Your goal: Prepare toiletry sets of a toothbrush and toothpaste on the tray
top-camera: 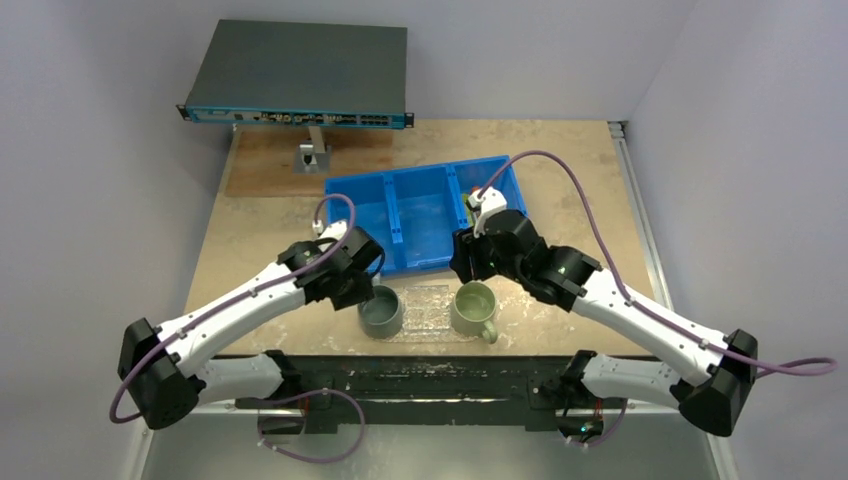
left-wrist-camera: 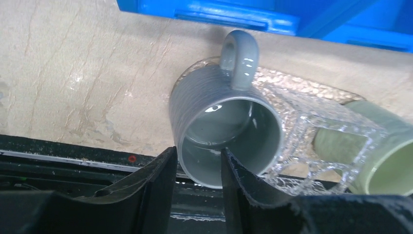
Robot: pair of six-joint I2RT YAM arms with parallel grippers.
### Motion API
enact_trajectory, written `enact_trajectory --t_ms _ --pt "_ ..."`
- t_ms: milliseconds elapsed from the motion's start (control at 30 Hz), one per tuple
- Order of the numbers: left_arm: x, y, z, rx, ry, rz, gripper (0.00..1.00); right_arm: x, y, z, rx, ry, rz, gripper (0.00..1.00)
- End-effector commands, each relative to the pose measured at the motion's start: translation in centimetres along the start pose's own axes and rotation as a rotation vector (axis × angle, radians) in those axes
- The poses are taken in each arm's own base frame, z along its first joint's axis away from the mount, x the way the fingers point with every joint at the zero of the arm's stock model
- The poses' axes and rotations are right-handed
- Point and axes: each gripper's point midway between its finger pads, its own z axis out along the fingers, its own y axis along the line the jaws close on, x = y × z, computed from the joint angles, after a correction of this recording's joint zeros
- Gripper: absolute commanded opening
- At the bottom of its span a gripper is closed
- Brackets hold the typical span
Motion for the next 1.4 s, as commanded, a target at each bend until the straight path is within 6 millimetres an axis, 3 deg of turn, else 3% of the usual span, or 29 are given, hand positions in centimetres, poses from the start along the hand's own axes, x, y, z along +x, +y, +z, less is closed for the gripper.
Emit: enact_trajectory --t_ms 0,133,367,767,833,1100,1367 --pt "-2.6 -0.8 -3.2 0.077 -0.107 0.035 0.39 -2.6 0.1 0.5 0.025 -0.055 -0.008 0.58" --pt "-3.9 -1.0 -5.1 0.117 -0.158 0.075 0.45 -3.6 -0.1 1.6 0.060 -0.064 -0.016 0.59" --pt "-6.1 -0.7 -8.3 0.153 -0.247 0.166 0.52 -5.2 -2.3 4.1 0.199 -0.083 -0.011 0.63" --pt "-8.8 -0.6 -14.0 0.283 -0.404 0.332 0.57 -5.9 -5.7 8.9 0.317 -0.070 0.063 0.66" --pt "-8.9 -0.5 -14.3 0.288 -0.419 0.358 0.58 -5.9 -6.8 9.7 0.338 -0.064 0.085 0.66" --pt "-9.4 0.0 -14.2 0.272 -0.466 0.428 0.63 -5.6 -8.0 13.1 0.349 -0.020 0.114 0.65" --pt "-9.7 0.2 -13.0 0.255 -0.499 0.471 0.65 -5.3 -9.0 15.5 0.362 0.022 0.125 0.54"
